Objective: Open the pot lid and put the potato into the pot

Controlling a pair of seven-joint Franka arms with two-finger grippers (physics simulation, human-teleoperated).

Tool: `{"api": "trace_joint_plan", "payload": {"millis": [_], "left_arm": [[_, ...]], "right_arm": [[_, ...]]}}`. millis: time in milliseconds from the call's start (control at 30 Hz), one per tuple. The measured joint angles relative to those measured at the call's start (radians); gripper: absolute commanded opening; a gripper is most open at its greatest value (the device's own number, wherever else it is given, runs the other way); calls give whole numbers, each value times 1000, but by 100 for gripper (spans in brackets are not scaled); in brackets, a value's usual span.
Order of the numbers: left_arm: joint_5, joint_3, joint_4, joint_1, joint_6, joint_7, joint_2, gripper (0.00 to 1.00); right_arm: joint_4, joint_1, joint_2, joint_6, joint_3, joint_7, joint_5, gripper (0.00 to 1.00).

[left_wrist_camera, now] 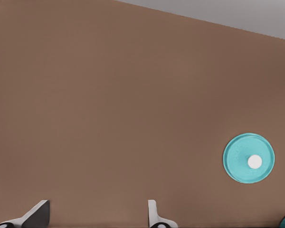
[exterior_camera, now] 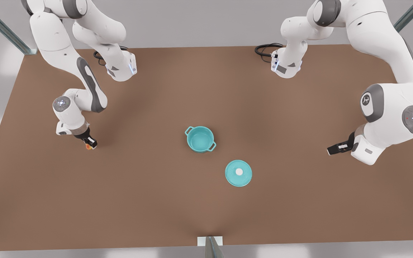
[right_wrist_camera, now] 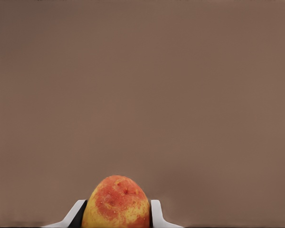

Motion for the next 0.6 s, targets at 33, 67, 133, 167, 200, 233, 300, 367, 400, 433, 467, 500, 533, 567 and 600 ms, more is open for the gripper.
{"api": "trace_joint_plan", "payload": {"millis": [33, 67, 133, 167, 200, 233, 300, 367, 400, 433, 467, 500, 533, 567, 600], "left_arm": [[0, 0, 0, 1, -2, 15, 0, 100], [0, 0, -1, 1, -3, 29, 0, 100], [0, 0, -1, 1, -5, 54, 0, 100], [0, 0, -1, 1, -6, 66, 0, 100], [0, 0, -1, 1, -7, 77, 0, 100], [0, 0, -1, 1, -7, 88, 1, 100], [1, 0, -1, 5, -8, 108, 1, 100], [0, 0, -1, 6, -8, 126, 1, 100], [0, 0, -1, 6, -9, 134, 1, 100], [0, 0, -1, 6, -9, 142, 1, 100], [0, 0, -1, 6, -9, 149, 1, 100], [0, 0, -1, 6, -9, 156, 1, 100], [0, 0, -1, 6, -9, 163, 1, 100], [0, 0, -1, 6, -9, 169, 1, 100], [0, 0, -1, 6, -9, 175, 1, 100]], "right_arm": [[2, 18, -12, -12, 1, 1, 2, 56], [4, 35, -25, -25, 3, 2, 6, 56], [11, 71, -45, -49, 8, 4, 25, 56], [17, 91, -57, -65, 10, 7, 34, 56], [27, 113, -68, -85, 11, 12, 41, 56], [41, 137, -76, -106, 12, 19, 46, 56], [72, 187, -90, -155, 14, 36, 53, 56], [105, 242, -100, -207, 14, 59, 57, 56], [123, 268, -102, -233, 17, 73, 58, 56], [139, 288, -106, -259, 24, 87, 59, 56], [153, 298, -108, -283, 39, 102, 60, 56], [168, 304, -109, -306, 58, 118, 61, 56], [186, 305, -110, -331, 79, 134, 61, 56], [202, 304, -110, -353, 102, 151, 62, 56], [220, 303, -109, -375, 126, 168, 62, 56]]}}
